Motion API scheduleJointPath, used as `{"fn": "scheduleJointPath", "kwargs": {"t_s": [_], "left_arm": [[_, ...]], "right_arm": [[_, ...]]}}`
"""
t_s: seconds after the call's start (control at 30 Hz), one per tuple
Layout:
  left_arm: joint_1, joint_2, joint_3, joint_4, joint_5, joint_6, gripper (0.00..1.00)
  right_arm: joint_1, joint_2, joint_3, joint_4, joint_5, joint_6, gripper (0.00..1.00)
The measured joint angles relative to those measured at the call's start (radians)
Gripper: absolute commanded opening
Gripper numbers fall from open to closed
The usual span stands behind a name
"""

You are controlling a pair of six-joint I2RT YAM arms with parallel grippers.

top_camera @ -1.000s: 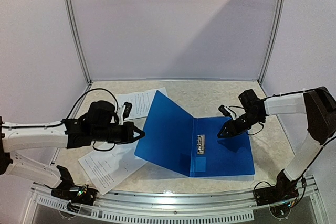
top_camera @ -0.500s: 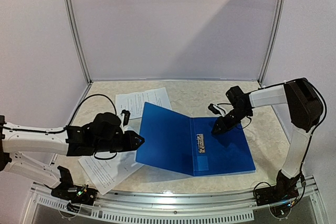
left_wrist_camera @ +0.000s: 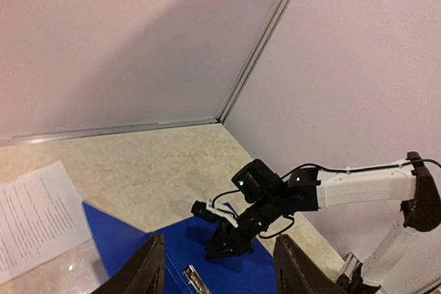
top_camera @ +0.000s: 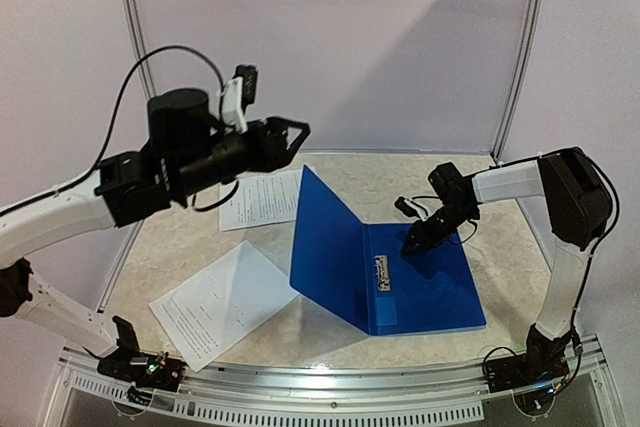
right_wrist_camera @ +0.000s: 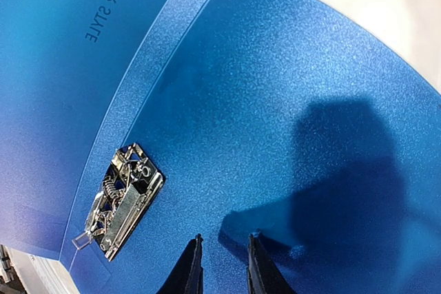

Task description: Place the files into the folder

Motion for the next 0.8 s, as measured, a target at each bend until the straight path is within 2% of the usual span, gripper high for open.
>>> {"fn": "scheduleJointPath", "kwargs": {"t_s": [0.2, 0.27, 0.33, 0.47, 0.7, 0.8], "left_arm": [[0.0, 0.446, 0.441, -0.06, 0.096, 0.109, 0.41], [0.0, 0.57, 0.514, -0.099, 0.115, 0.125, 0.4], [0.001, 0.656, 0.515, -0.136, 0.129, 0.129, 0.39], [0.009, 0.708, 0.405, -0.147, 0.153, 0.109, 0.35], [0.05, 0.859, 0.453, -0.107, 0.294, 0.058, 0.33], [0.053, 0.91, 0.416, -0.084, 0.332, 0.029, 0.33]], "right_arm": [[0.001, 0.0, 0.0, -0.001, 0.001, 0.0, 0.24], [0.001, 0.0, 0.0, -0.001, 0.002, 0.0, 0.24], [0.001, -0.001, 0.0, -0.001, 0.003, 0.0, 0.24], [0.004, -0.004, 0.0, -0.001, 0.01, 0.0, 0.24], [0.007, -0.008, 0.0, -0.001, 0.029, 0.0, 0.25], [0.007, -0.01, 0.0, -0.003, 0.035, -0.001, 0.25]]}}
